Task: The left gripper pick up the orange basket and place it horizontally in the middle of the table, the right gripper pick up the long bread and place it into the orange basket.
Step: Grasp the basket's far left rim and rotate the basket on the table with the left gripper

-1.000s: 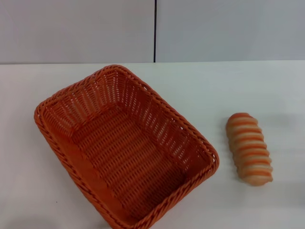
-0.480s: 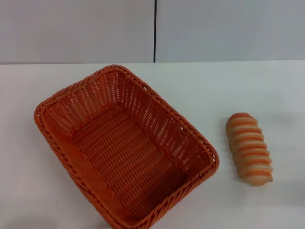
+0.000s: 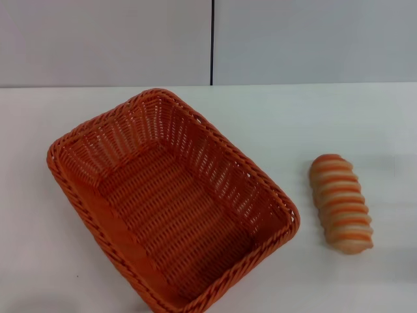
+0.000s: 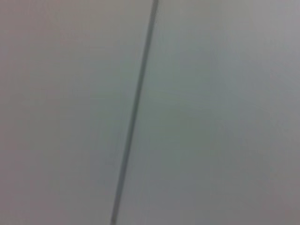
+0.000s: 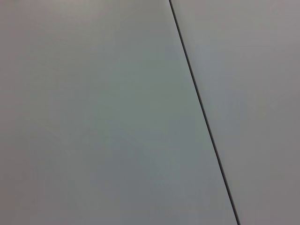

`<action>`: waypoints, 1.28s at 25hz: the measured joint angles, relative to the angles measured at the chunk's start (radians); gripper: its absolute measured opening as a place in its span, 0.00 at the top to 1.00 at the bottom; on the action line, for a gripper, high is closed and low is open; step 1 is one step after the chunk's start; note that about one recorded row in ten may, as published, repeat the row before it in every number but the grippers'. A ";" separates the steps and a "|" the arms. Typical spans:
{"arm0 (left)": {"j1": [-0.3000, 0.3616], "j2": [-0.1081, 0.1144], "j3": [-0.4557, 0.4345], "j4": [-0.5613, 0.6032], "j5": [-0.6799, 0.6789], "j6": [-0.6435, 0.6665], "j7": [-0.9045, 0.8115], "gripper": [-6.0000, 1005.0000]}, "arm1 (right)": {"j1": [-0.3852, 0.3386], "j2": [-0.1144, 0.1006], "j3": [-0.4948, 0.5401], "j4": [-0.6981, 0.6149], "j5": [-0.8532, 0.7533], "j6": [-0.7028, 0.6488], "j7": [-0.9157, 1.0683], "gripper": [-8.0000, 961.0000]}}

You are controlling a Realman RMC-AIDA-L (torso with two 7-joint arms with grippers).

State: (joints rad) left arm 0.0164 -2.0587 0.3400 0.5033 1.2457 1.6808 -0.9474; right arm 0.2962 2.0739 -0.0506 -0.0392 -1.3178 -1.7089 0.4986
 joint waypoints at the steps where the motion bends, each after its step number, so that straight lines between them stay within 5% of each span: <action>1: 0.000 0.000 0.000 0.000 0.000 0.000 0.000 0.19 | 0.000 0.000 0.000 0.001 0.000 0.002 0.000 0.39; 3: -0.026 -0.002 0.012 0.182 0.144 -0.051 -0.164 0.19 | -0.001 0.001 0.000 0.002 0.000 0.004 0.000 0.39; 6: -0.051 -0.002 0.012 0.313 0.251 -0.058 -0.291 0.19 | -0.002 0.001 0.000 0.004 0.000 0.005 0.000 0.39; 9: -0.051 -0.002 0.012 0.313 0.251 -0.058 -0.291 0.19 | 0.000 0.001 0.000 0.006 0.000 0.007 0.000 0.39; 10: -0.086 -0.009 0.037 0.481 0.386 -0.077 -0.421 0.19 | 0.001 0.001 0.000 0.006 0.000 0.009 0.000 0.39; 13: -0.117 -0.009 0.079 0.571 0.472 -0.106 -0.504 0.19 | 0.003 0.002 0.000 0.006 0.000 0.011 0.000 0.39; 24: -0.230 -0.006 0.417 0.977 0.833 -0.223 -0.912 0.19 | 0.019 0.000 0.000 0.001 0.000 0.023 0.000 0.39; 29: -0.264 -0.005 0.492 1.076 0.907 -0.191 -1.002 0.19 | 0.020 0.000 0.000 -0.002 0.000 0.036 0.000 0.39; 32: -0.368 -0.006 0.586 1.229 1.082 -0.038 -1.116 0.19 | 0.021 -0.001 0.000 -0.004 0.000 0.043 0.000 0.39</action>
State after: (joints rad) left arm -0.3514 -2.0646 0.9265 1.7325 2.3273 1.6428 -2.0636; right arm 0.3170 2.0726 -0.0506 -0.0430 -1.3175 -1.6660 0.4985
